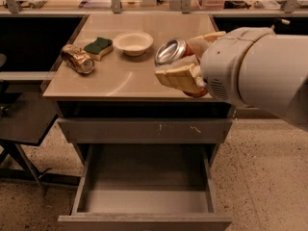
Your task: Place coke can into middle drawer
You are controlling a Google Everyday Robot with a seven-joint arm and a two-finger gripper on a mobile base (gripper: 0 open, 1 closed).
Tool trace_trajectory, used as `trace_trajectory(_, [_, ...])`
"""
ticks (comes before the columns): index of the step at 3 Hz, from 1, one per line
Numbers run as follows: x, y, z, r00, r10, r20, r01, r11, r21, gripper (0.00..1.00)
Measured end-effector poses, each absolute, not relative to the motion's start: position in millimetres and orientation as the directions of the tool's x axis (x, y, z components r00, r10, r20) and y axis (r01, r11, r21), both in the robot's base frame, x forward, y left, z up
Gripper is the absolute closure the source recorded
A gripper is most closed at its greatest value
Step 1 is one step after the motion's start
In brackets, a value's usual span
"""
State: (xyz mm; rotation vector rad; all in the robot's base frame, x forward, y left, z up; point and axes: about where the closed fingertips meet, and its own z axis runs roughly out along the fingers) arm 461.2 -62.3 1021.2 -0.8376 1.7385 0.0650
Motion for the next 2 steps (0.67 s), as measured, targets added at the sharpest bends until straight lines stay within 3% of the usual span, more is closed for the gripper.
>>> trace_trajectory(1, [463,-64,975,-0.138,-0.475,-0.869,-0.554,0.764,-0.33,1.0])
trace_trajectory(2, [464,-74,866,-0.253,-0.402,-0.88,-0.538,0.815,-0.217,1.0])
